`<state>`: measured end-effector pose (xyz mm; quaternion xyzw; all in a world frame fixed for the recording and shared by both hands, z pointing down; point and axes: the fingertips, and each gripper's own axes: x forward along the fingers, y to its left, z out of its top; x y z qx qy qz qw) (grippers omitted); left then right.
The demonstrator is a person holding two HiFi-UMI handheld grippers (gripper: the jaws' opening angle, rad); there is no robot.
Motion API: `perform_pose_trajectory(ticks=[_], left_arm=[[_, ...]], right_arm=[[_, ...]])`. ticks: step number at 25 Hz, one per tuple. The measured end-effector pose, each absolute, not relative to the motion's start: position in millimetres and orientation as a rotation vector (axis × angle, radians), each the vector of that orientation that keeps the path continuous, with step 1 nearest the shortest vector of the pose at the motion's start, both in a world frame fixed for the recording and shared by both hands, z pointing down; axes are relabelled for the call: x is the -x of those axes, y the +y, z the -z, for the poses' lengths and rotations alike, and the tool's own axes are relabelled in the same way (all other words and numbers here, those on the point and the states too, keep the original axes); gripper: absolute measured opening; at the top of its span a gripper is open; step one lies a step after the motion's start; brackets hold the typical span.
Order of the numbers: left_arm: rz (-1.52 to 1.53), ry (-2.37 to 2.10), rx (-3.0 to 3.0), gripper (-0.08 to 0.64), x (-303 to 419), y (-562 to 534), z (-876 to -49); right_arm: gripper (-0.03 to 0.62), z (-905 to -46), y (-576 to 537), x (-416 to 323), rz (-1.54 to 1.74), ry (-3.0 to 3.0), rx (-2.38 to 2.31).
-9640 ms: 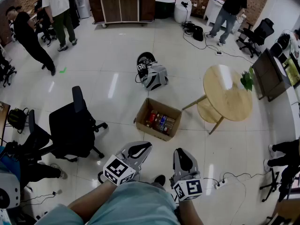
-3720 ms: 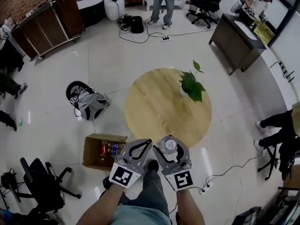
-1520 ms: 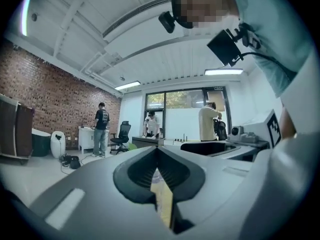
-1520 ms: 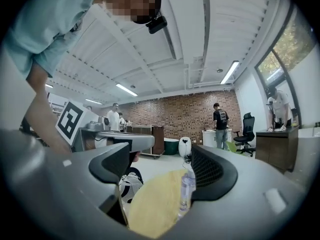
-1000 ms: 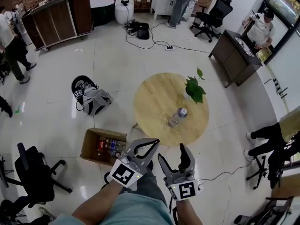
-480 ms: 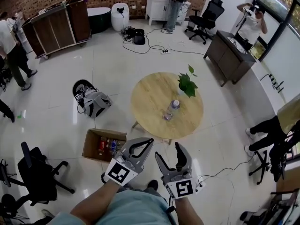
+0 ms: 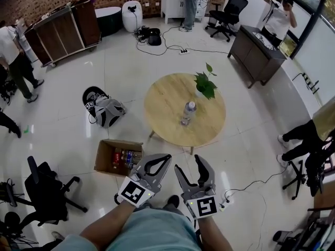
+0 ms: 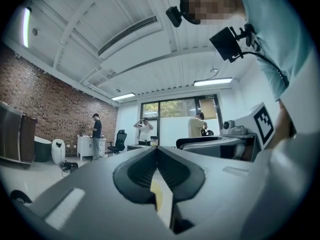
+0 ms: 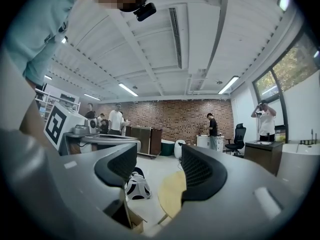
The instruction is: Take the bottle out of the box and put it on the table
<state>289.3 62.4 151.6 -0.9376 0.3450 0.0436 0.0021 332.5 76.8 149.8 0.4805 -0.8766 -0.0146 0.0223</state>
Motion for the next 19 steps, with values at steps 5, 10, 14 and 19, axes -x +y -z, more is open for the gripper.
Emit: perform_pose_trajectory(ticks=[5, 10, 14, 19], left_arm=[[-0.141, 1.081, 2.932, 0.011, -290, 68, -150], [-0.138, 1.094, 2.923, 0.011, -285, 73, -148], [-0.141, 1.098, 2.910, 0.011, -280, 77, -147], [-0.137, 1.106, 2.909, 0.011, -278, 83, -148]], right_arm=[[0.265, -150, 84, -326, 0.070, -2.718, -1.454], [0.253, -140, 89, -316, 0.090, -2.764, -1.454], [0.242, -140, 93, -312, 0.091, -2.760, -1.442], [0.232, -144, 98, -308, 0.085, -2.755, -1.421]])
